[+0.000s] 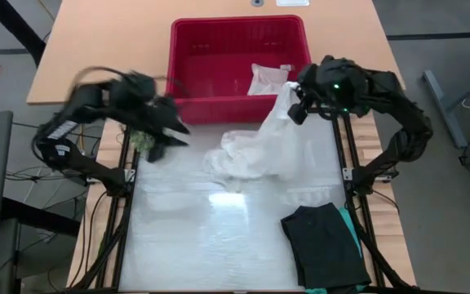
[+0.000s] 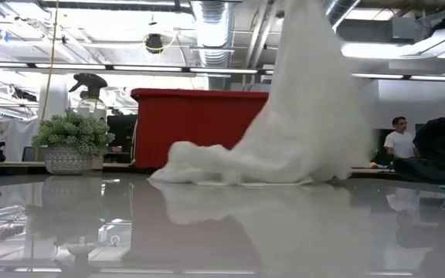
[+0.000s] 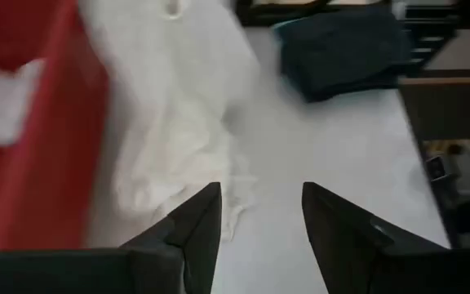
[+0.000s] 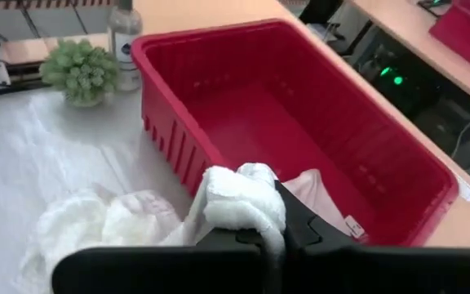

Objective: Fold Laundry from Bin
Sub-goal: Fold the white t-shirt

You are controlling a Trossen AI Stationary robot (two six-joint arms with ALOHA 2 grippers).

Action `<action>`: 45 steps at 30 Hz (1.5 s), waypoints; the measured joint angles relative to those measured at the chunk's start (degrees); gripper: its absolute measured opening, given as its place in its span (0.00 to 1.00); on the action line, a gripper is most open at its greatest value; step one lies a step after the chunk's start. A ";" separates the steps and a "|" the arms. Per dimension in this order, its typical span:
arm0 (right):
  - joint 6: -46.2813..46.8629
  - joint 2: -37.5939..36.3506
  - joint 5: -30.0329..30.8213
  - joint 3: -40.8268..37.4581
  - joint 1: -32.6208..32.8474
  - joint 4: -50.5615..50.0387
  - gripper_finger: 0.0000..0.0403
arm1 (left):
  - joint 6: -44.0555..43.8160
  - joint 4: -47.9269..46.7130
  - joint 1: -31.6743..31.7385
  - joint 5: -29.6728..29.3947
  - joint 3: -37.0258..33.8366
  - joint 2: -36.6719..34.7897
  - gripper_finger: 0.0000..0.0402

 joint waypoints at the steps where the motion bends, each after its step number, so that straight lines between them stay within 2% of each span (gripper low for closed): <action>1: -0.29 0.57 -0.50 0.03 -0.29 0.29 0.06 | 0.47 3.67 -1.04 -0.16 -3.13 0.07 0.40; 6: 0.07 3.69 -1.31 0.04 -2.87 -0.74 0.06 | 2.98 18.62 -5.26 -4.45 -17.08 0.26 0.39; 9: 5.37 4.58 -0.53 0.04 -5.73 -4.82 0.06 | 5.44 23.62 -7.64 -9.71 -22.68 0.19 0.39; 12: 13.15 5.26 -0.14 0.04 -9.67 -12.90 0.06 | 5.42 27.99 -9.41 -11.08 -25.90 0.19 0.39; 15: 16.01 5.57 -2.36 -0.04 -11.12 -16.87 0.06 | 4.48 31.66 -10.83 -12.39 -26.34 -0.15 0.39; 17: 19.89 5.13 -5.03 -0.03 -10.09 -17.27 0.06 | 4.43 35.22 -11.60 -15.12 -26.36 -0.29 0.39; 20: 26.20 4.87 -18.36 -0.03 -9.10 -17.74 0.06 | 2.77 39.74 -12.46 -16.88 -26.34 0.08 0.39; 22: 28.68 4.87 -25.28 -0.26 -6.54 -17.96 0.06 | 1.77 39.94 -13.31 -16.78 -26.36 0.27 0.39; 25: 29.03 5.58 -28.76 -0.32 -0.19 -17.94 0.06 | 0.59 37.32 -15.12 -16.76 -26.36 -0.26 0.39; 29: 28.71 6.57 -38.99 -0.34 9.90 -17.95 0.06 | 0.30 32.58 -17.45 -16.79 -26.36 -3.32 0.39; 32: 23.77 7.42 -47.73 -0.35 18.24 -17.14 0.06 | -1.04 29.30 -19.12 -18.50 -26.36 -6.25 0.39; 35: 13.97 8.06 -52.00 -0.37 22.78 -10.09 0.06 | -1.65 28.12 -20.12 -19.38 -26.36 -9.23 0.39; 37: 6.11 8.35 -52.11 -0.30 22.02 -0.98 0.06 | -1.62 28.10 -20.41 -19.41 -26.36 -11.30 0.39; 41: -1.08 11.12 -40.64 -0.20 13.99 13.78 0.06 | -5.13 28.34 -20.42 -21.17 -26.36 -13.79 0.39; 45: -0.20 16.01 -37.29 -0.24 2.22 14.62 0.08 | -9.64 25.81 -20.41 -23.89 -26.36 -14.68 0.39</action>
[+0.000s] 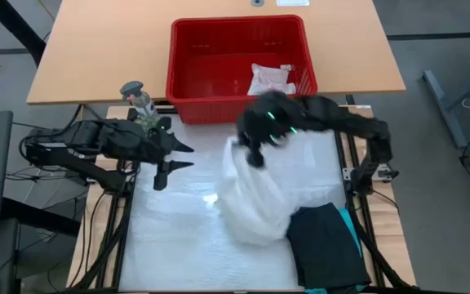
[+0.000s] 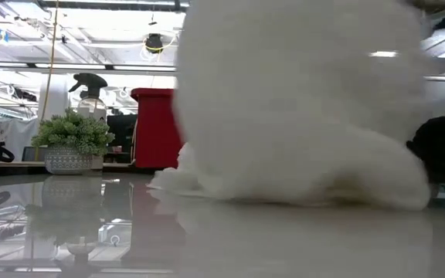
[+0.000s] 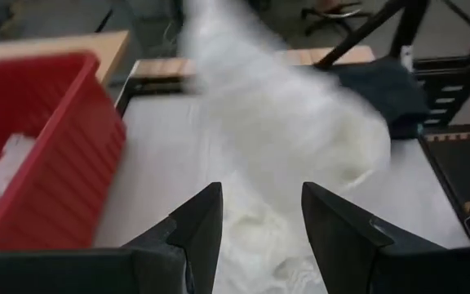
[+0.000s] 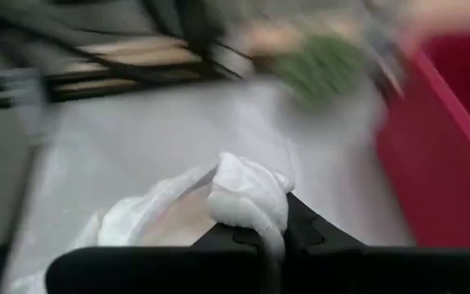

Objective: Fold Laundry from Bin
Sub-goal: Fold the white t-shirt

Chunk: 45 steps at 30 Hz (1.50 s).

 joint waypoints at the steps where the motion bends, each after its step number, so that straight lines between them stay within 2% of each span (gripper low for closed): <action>1: 1.82 1.38 0.01 0.00 -3.17 -1.13 0.09 | -1.26 -0.44 0.01 -0.12 0.00 -0.19 0.39; 4: 10.92 6.07 1.18 0.00 -11.58 -8.73 0.06 | -5.35 -3.28 -0.01 -0.12 0.00 -0.51 0.39; 7: 10.77 11.02 -0.46 -0.21 -17.09 -17.13 0.06 | -9.76 -7.67 -0.01 -0.41 -0.11 -0.18 0.39; 10: 9.26 13.35 -4.77 -0.10 -18.64 -20.03 0.07 | -13.20 -11.70 -0.04 -3.33 -1.95 0.33 0.39; 13: 7.25 13.81 -9.22 -0.02 -18.85 -20.90 0.08 | -14.33 -10.72 -0.06 -6.54 -7.10 0.56 0.39; 15: 5.89 13.86 -9.12 -0.02 -18.20 -19.59 0.08 | -13.94 -5.94 -0.37 -7.88 -12.09 0.54 0.39; 22: 3.44 12.14 -9.19 -0.02 -17.55 -19.68 0.07 | -9.14 25.06 -0.31 -10.34 -30.20 0.67 0.39; 24: 2.88 12.15 -9.10 -0.02 -17.69 -19.75 0.08 | -6.77 32.71 -0.08 -13.07 -33.83 0.95 0.39; 27: 2.59 12.16 -8.97 -0.02 -17.77 -19.88 0.08 | -1.32 43.56 0.05 -14.01 -37.82 2.13 0.39; 31: 2.16 12.16 -8.99 -0.02 -17.75 -19.75 0.07 | 2.96 43.30 -0.19 -15.38 -38.95 6.63 0.39; 34: 1.40 12.16 -9.01 -0.02 -17.75 -19.99 0.08 | 2.89 45.40 0.46 -13.43 -38.94 10.47 0.39; 36: 1.39 12.16 -8.99 -0.02 -17.75 -20.20 0.08 | 1.78 46.09 1.19 -11.65 -38.80 13.25 0.39; 42: 0.95 12.16 -9.12 -0.02 -17.64 -20.38 0.07 | -3.30 42.83 4.09 -15.63 -38.92 19.94 0.39; 45: 0.95 12.16 -9.19 -0.02 -17.59 -20.67 0.08 | -4.03 43.17 5.58 -14.98 -38.91 22.28 0.39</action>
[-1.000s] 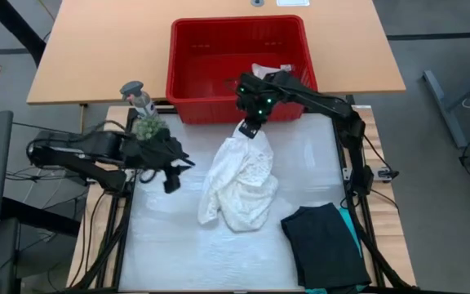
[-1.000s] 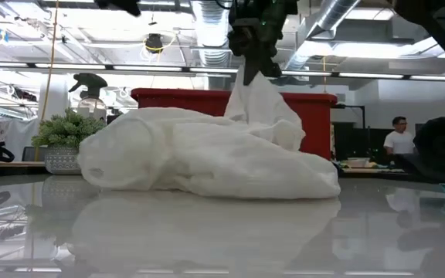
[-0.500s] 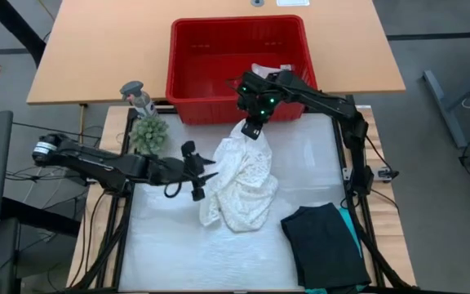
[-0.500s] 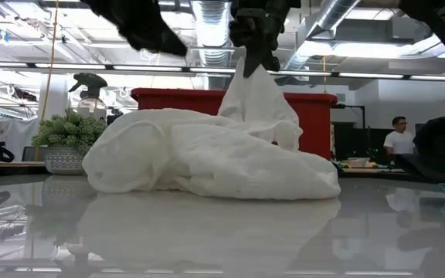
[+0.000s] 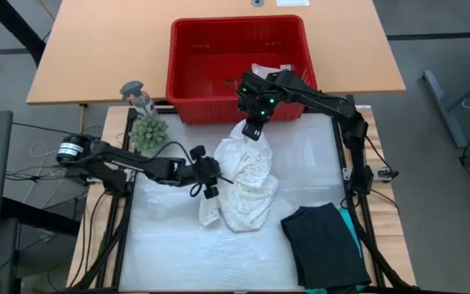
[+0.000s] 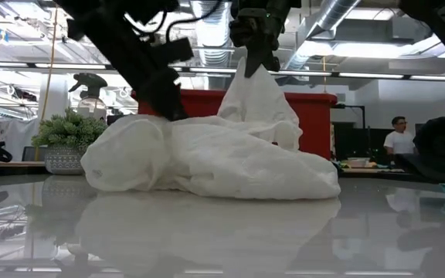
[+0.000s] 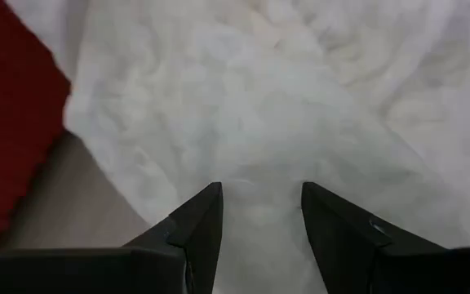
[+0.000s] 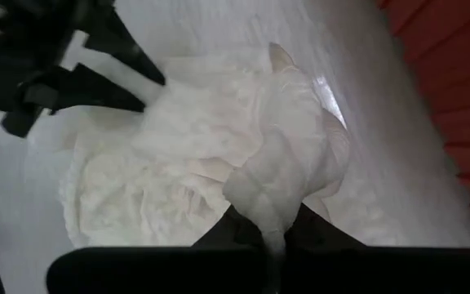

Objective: Fold Laundry from Bin
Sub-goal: Fold the white t-shirt

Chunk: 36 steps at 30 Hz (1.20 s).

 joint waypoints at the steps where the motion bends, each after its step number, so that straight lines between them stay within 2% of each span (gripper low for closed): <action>1: 0.00 0.00 0.00 0.00 -0.01 -0.17 0.08 | -1.14 0.20 0.48 0.06 0.00 0.69 0.39; 3: 0.00 0.00 -0.02 0.00 -0.01 -0.27 0.08 | -3.33 -0.06 1.46 1.72 0.00 2.16 0.39; 6: -0.46 0.00 -0.12 0.00 -0.03 -0.88 0.07 | -6.68 -0.07 3.19 7.68 0.00 4.70 0.34; 8: -1.14 0.00 -0.15 0.00 -0.03 -1.46 0.07 | -7.69 -0.09 3.96 10.20 0.00 5.57 0.25; 11: -1.37 0.00 -0.15 0.00 -0.06 -1.81 0.08 | -9.23 -2.62 4.11 11.37 0.54 5.09 0.06; 12: -1.53 0.00 -0.16 0.00 -0.06 -1.97 0.08 | -9.87 -4.60 4.11 11.49 1.11 4.33 0.03; 16: -3.99 0.00 -0.09 0.00 -0.36 -3.20 0.07 | -10.02 -14.65 3.55 11.05 6.14 -1.46 0.01; 18: -4.32 0.00 -0.09 0.00 -0.72 -3.32 0.07 | -8.86 -20.25 2.89 8.90 9.07 -5.11 0.00; 22: -4.41 0.00 -0.04 0.00 -1.77 -3.37 0.08 | -5.63 -31.19 2.69 0.98 15.38 -12.86 0.00; 25: -4.56 0.00 0.00 0.00 -2.66 -3.51 0.08 | -4.23 -38.05 3.35 -6.29 17.22 -18.14 0.00; 28: -5.44 0.00 -0.01 0.00 -3.49 -3.35 0.07 | -5.88 -44.00 6.31 -6.58 17.22 -21.76 0.00; 32: -5.46 0.00 -0.01 0.00 -4.36 -2.64 0.08 | -9.35 -51.85 10.91 -5.05 17.14 -22.51 0.00; 36: -5.44 0.00 0.00 0.00 -4.82 -2.20 0.08 | -7.60 -47.81 13.11 -2.20 14.54 -22.38 0.00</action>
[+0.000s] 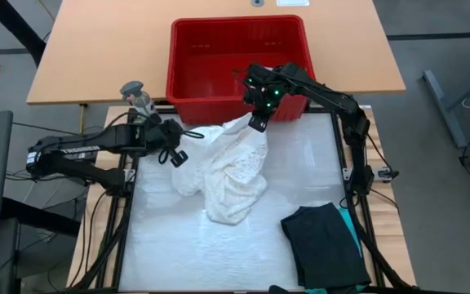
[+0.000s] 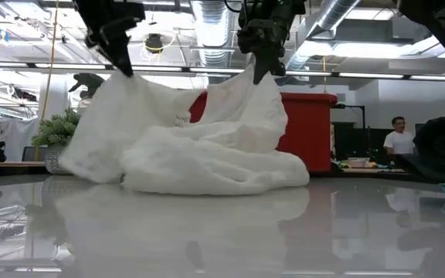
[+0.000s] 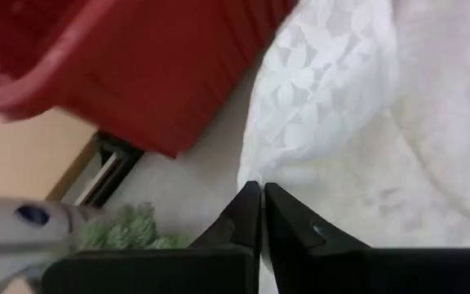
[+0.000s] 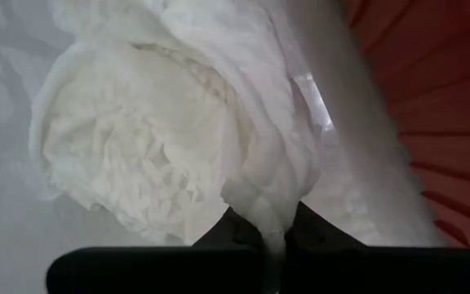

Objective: Fold Laundry from Bin
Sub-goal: Fold the white t-shirt

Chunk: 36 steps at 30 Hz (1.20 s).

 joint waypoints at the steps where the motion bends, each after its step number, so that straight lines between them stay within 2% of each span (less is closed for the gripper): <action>1: 0.00 0.00 0.00 0.00 0.00 -0.02 0.08 | 1.30 1.36 0.10 0.35 -1.31 0.12 0.01; 4: 0.00 0.00 -0.01 0.00 0.02 -0.02 0.08 | 3.49 2.61 0.01 1.55 -4.51 0.17 0.05; 9: -0.02 0.00 0.00 0.00 0.26 -0.04 0.09 | 4.90 3.47 0.01 11.72 -6.70 0.17 0.17; 13: 0.02 0.00 -0.01 0.00 0.24 -0.05 0.08 | 5.48 7.32 -1.28 14.51 -6.67 0.14 0.27; 19: 0.00 0.00 -0.02 0.00 0.24 -0.15 0.08 | 13.32 24.64 -4.78 12.44 -11.85 3.11 0.32; 22: -0.01 0.02 -0.02 0.00 0.24 -0.34 0.09 | 15.69 35.07 -5.86 8.96 -14.18 5.75 0.32; 25: 0.02 0.02 -0.02 0.00 0.24 -0.35 0.08 | 19.21 40.81 -6.87 3.64 -14.63 10.39 0.32; 27: 0.02 0.02 -0.07 0.00 0.25 -0.34 0.08 | 22.38 43.48 -7.16 1.44 -14.65 13.70 0.32; 31: 0.02 0.02 -0.13 0.00 0.26 -0.37 0.09 | 22.91 46.44 -7.46 2.89 -14.65 19.95 0.32; 36: -0.02 0.02 -0.26 0.00 0.26 -0.52 0.08 | 20.18 45.78 -7.62 -6.69 -14.65 25.07 0.32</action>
